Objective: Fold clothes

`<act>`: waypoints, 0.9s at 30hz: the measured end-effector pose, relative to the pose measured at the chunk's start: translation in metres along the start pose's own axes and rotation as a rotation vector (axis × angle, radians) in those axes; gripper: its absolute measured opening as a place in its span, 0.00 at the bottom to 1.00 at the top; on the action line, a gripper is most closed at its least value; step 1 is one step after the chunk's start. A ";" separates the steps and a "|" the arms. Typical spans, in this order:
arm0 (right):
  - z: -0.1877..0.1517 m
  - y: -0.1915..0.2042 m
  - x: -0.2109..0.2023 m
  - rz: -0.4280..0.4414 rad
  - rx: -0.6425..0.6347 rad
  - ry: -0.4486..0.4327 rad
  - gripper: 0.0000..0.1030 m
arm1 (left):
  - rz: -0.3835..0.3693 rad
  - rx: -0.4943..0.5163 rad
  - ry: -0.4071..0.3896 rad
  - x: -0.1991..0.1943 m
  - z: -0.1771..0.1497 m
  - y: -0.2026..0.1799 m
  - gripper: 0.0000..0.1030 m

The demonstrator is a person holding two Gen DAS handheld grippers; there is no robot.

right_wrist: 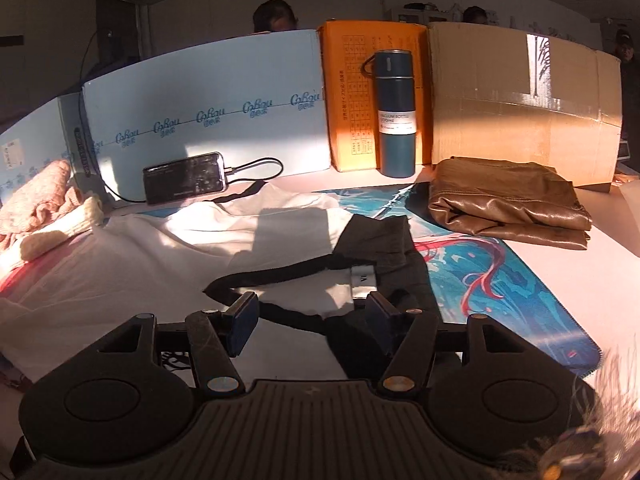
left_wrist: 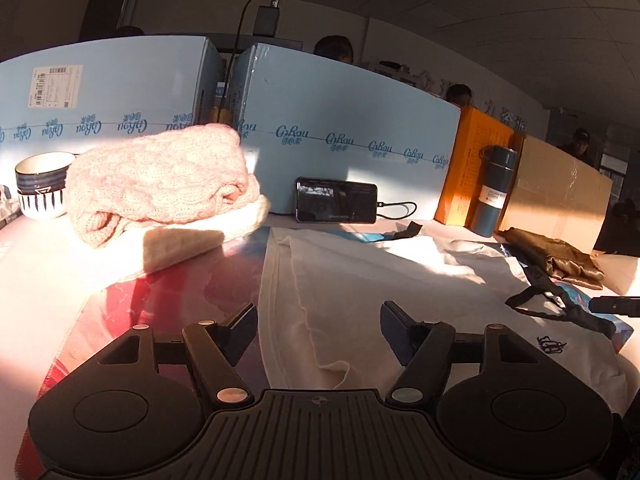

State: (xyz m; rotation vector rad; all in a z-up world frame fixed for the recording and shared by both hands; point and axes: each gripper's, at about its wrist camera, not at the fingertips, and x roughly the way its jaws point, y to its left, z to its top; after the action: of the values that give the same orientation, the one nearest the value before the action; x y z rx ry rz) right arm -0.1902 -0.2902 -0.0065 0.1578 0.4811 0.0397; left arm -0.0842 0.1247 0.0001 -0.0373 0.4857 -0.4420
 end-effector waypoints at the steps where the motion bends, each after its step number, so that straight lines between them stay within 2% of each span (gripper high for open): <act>1: -0.002 0.010 0.001 0.091 -0.024 0.012 0.60 | -0.021 0.000 0.026 0.007 -0.002 -0.001 0.58; 3: -0.007 0.031 0.001 0.265 -0.092 0.049 0.63 | -0.062 0.000 0.077 0.022 -0.005 -0.004 0.38; 4: -0.010 0.042 0.001 0.352 -0.126 0.068 0.65 | -0.081 0.001 0.102 0.029 -0.007 -0.005 0.31; 5: -0.013 0.052 0.002 0.415 -0.158 0.089 0.65 | -0.082 0.010 0.114 0.030 -0.011 -0.007 0.13; 6: -0.015 0.060 0.003 0.456 -0.189 0.114 0.66 | -0.087 0.015 0.104 0.027 -0.013 -0.008 0.04; 8: -0.021 0.077 0.008 0.525 -0.246 0.162 0.66 | -0.095 0.025 0.082 0.019 -0.017 -0.010 0.01; 12: -0.029 0.090 0.015 0.578 -0.276 0.228 0.66 | -0.064 0.027 0.049 -0.005 -0.018 -0.009 0.00; 16: -0.033 0.098 0.011 0.632 -0.309 0.253 0.66 | -0.011 0.027 0.091 -0.003 -0.023 -0.001 0.01; 20: -0.040 0.097 0.005 0.617 -0.341 0.265 0.66 | 0.046 0.049 0.096 -0.002 -0.026 0.001 0.06; 22: -0.043 0.097 0.003 0.607 -0.351 0.260 0.66 | 0.082 0.046 0.081 -0.005 -0.025 0.002 0.12; 24: -0.043 0.097 0.001 0.605 -0.351 0.250 0.66 | 0.114 0.033 0.066 -0.010 -0.025 0.005 0.31; 25: -0.043 0.096 0.001 0.606 -0.349 0.244 0.66 | 0.130 0.026 0.058 -0.012 -0.025 0.006 0.35; 27: -0.043 0.094 0.000 0.611 -0.342 0.233 0.66 | 0.152 -0.002 0.030 -0.020 -0.024 0.009 0.50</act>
State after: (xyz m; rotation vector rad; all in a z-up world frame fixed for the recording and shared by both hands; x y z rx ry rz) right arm -0.2106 -0.1909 -0.0292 -0.0425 0.6361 0.7410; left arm -0.1080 0.1428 -0.0133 0.0047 0.5149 -0.2930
